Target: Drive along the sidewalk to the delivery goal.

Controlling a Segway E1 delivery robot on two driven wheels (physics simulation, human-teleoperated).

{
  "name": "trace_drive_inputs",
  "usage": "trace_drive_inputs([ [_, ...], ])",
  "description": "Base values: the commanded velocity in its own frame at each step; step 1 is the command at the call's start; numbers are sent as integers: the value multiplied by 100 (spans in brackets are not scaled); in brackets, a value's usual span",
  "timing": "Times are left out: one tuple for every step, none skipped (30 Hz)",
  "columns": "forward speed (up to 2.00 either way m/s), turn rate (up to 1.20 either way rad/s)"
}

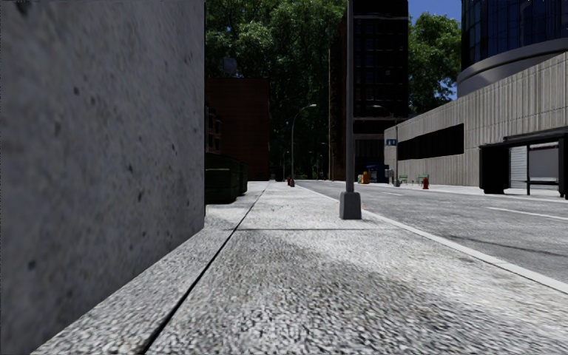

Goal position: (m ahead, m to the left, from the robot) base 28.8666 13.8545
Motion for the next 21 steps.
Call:
trace_drive_inputs([
  [200, 0],
  [200, 0],
  [200, 0],
  [200, 0],
  [200, 0],
  [200, 0],
  [200, 0],
  [200, 0],
  [200, 0],
  [200, 0],
  [200, 0],
  [200, 0],
  [200, 0],
  [200, 0],
  [200, 0],
  [200, 0],
  [200, 0],
  [200, 0],
  [200, 0],
  [200, 0],
  [200, 0],
])
